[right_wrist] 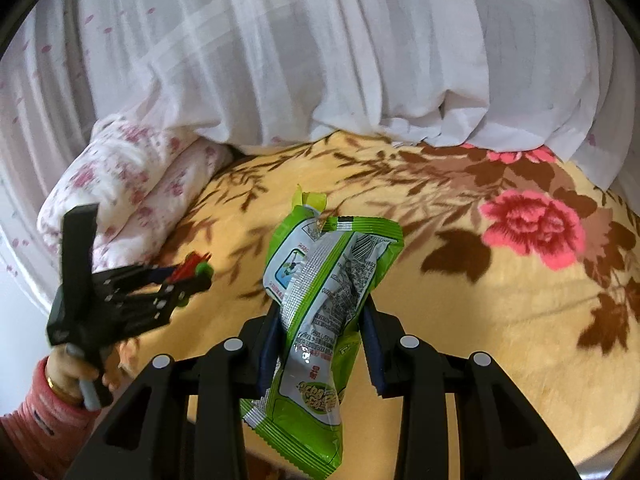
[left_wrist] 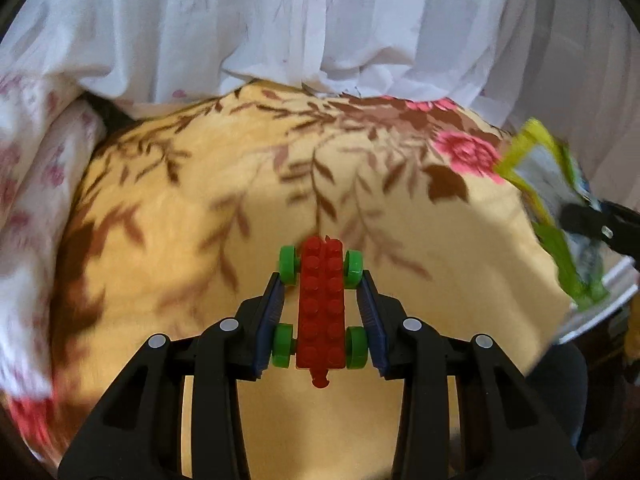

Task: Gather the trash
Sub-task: 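Carry the red toy car and green snack bag down over the orange bin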

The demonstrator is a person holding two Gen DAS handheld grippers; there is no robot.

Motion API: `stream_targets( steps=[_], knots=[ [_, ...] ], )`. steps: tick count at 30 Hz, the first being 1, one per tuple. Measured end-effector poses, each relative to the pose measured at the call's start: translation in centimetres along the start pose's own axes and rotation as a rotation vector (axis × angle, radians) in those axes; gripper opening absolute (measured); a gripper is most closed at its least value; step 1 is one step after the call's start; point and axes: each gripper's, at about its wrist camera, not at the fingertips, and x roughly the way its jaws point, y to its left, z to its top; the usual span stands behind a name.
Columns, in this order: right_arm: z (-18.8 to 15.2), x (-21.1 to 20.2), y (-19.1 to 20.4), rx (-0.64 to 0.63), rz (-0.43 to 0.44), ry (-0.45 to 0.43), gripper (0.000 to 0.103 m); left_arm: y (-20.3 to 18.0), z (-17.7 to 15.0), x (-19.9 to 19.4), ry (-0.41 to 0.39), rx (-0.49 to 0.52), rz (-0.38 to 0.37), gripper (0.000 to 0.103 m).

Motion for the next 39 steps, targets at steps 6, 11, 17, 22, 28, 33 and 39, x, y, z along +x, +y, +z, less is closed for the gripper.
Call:
stream_targets(
  steps=[6,11,17,22,28,33,39],
  knots=[
    [-4.8,-2.0,2.8,-0.03,0.033,0.048,0.036,-1.6,-7.0,-4.2,0.027,-0.021,0.015,0.037],
    [-9.1,-3.3,4.8,-0.073,0.053,0.094,0.036,-3.0,-11.5,-6.1,0.053,-0.04,0.002,0.037],
    [-13.9,-3.3,6.5,-0.115,0.079,0.169,0.036,-4.3,-16.2,-6.1,0.109,-0.068,-0.018,0.037],
    [-17.3,-2.1,7.5,-0.144,0.096,0.248,0.036,-5.0,-19.3,-4.9,0.177,-0.083,-0.034,0.037],
    [-20.3,0.0,8.3,-0.181,0.109,0.346,0.036,-5.7,-22.0,-2.7,0.268,-0.078,-0.05,0.037],
    [-22.0,2.1,8.5,-0.191,0.113,0.417,0.036,-5.7,-23.1,-0.6,0.334,-0.09,-0.059,0.037],
    [-23.6,4.5,8.0,-0.179,0.111,0.495,0.036,-5.5,-24.8,2.2,0.425,-0.114,-0.067,0.037]
  ],
)
